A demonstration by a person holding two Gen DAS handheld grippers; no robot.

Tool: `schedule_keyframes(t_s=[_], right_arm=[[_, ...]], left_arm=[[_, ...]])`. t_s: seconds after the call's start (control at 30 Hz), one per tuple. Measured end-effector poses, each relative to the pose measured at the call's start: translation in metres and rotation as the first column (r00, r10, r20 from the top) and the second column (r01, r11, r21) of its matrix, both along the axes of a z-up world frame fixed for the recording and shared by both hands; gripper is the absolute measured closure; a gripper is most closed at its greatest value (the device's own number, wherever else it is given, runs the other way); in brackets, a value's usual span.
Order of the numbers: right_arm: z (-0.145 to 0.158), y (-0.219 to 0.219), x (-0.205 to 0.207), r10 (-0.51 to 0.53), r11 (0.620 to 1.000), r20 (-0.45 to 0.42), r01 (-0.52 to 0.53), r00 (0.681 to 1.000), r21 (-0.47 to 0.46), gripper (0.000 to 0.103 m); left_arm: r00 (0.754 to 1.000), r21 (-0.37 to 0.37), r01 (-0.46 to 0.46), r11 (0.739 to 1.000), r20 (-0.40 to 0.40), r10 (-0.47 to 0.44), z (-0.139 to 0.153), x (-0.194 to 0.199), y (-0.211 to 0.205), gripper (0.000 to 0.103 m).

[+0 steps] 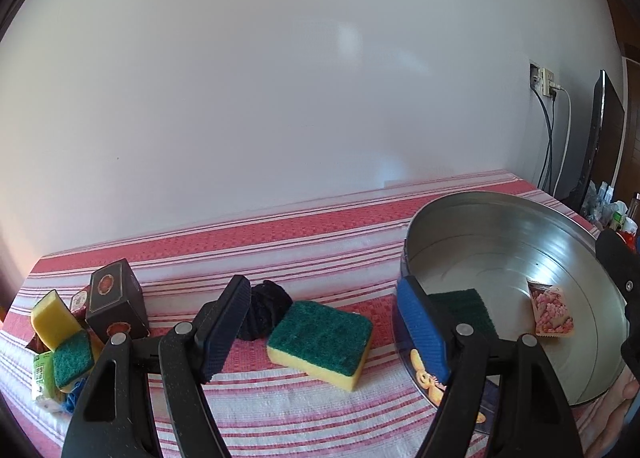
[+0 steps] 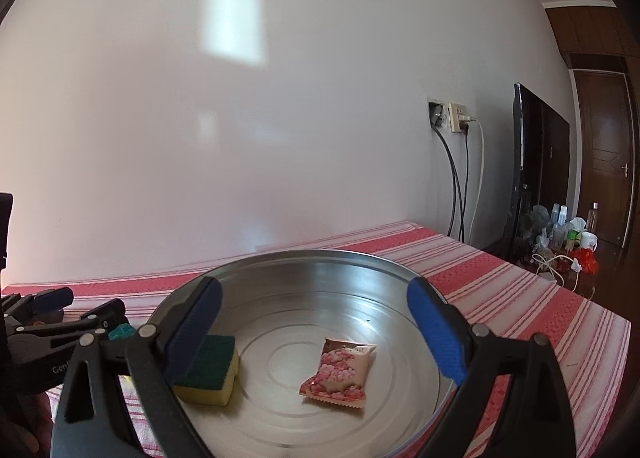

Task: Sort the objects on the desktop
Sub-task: 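Grasp a second yellow-green sponge with the right gripper and lift it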

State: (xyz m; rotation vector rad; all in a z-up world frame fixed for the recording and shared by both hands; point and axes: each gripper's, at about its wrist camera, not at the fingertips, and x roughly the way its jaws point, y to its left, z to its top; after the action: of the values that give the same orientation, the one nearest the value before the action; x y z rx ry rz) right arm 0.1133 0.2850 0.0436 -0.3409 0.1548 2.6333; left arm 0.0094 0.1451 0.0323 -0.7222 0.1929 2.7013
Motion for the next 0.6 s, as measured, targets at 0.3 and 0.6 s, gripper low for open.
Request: schedule_keyframes(t_s=[0.3,0.6], right_arm=[[0.008,-0.040,-0.009,0.094,0.995,-0.001,-0.094,0.996,0.028,0.008],[0.020,-0.119,-0.044,0.290,0.943,0.056,-0.295,0.955,0.153,0.008]], left_arm=[[0.998,-0.008,-0.055,0.998,0.005,0.055,0.001,-0.015,-0.034,0.025],[0.952,0.051,-0.306,0.951,0.041,0.304,0.005,-0.052,-0.128,0.025]])
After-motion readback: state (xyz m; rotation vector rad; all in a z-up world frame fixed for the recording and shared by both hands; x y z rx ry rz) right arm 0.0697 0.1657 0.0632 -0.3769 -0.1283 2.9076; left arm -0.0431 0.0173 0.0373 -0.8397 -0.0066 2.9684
